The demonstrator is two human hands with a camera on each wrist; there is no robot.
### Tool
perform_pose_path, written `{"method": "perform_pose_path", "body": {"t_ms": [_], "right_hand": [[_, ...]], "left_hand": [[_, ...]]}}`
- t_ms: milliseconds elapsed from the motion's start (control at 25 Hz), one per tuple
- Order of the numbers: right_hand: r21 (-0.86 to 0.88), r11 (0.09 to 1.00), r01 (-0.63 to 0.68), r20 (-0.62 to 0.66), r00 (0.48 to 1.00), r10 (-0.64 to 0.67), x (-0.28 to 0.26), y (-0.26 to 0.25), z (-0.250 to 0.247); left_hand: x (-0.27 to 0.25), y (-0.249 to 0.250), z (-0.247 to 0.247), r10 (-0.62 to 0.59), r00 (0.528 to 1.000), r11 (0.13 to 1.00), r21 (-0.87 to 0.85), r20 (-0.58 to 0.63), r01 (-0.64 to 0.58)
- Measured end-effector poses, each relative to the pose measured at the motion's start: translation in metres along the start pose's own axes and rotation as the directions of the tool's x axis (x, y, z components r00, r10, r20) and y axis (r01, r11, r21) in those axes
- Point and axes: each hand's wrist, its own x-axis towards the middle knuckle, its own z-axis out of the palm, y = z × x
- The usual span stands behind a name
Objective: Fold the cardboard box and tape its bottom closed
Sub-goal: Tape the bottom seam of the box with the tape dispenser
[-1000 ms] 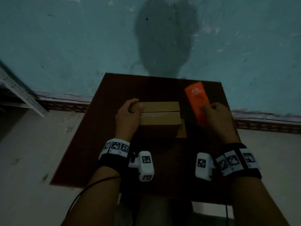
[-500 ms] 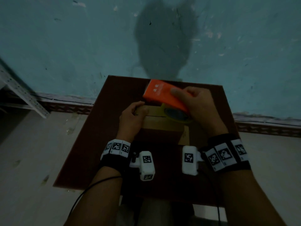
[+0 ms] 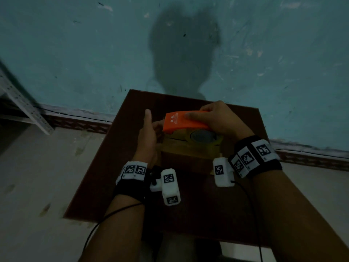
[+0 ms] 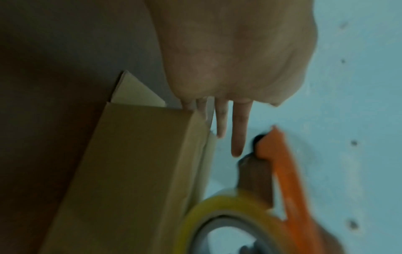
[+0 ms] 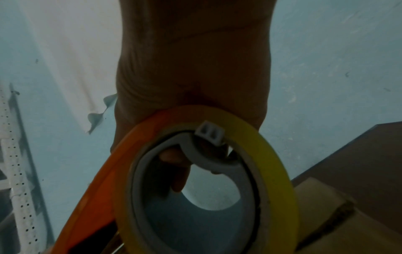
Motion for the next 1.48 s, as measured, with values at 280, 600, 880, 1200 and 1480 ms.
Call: {"method": "perform_pose_path", "body": {"t_ms": [280, 600, 880, 1200, 1480], "right_hand": [[-0.093, 0.996, -0.016, 0.008, 1.000, 0.016, 0.007, -0.009, 0.007], [-0.119, 0.993, 0.008, 0.002, 1.000, -0.008, 0.011, -0.009, 0.011], [-0.068, 0.998, 0.000, 0.015, 1.000, 0.001, 0.009, -0.004, 0.009], [-0.147, 0.989, -0.014, 0.052, 0.998, 0.022, 0.013, -0.016, 0.011], [-0.189, 0.980, -0.058, -0.002, 0.998, 0.058, 0.015, -0.024, 0.022]], "left_hand": [[0.006, 0.002, -0.019, -0.062, 0.993, 0.997, -0.032, 0.101, 0.066], [0.015, -0.001, -0.035, 0.022, 0.988, 0.999, 0.031, 0.150, -0.027], [0.019, -0.003, -0.034, -0.116, 0.985, 0.987, 0.126, 0.128, 0.100], [0.027, -0.014, -0.034, -0.117, 0.991, 0.890, 0.449, 0.057, 0.079], [0.030, -0.019, -0.038, -0.095, 0.994, 0.921, 0.384, 0.048, 0.069]]}}
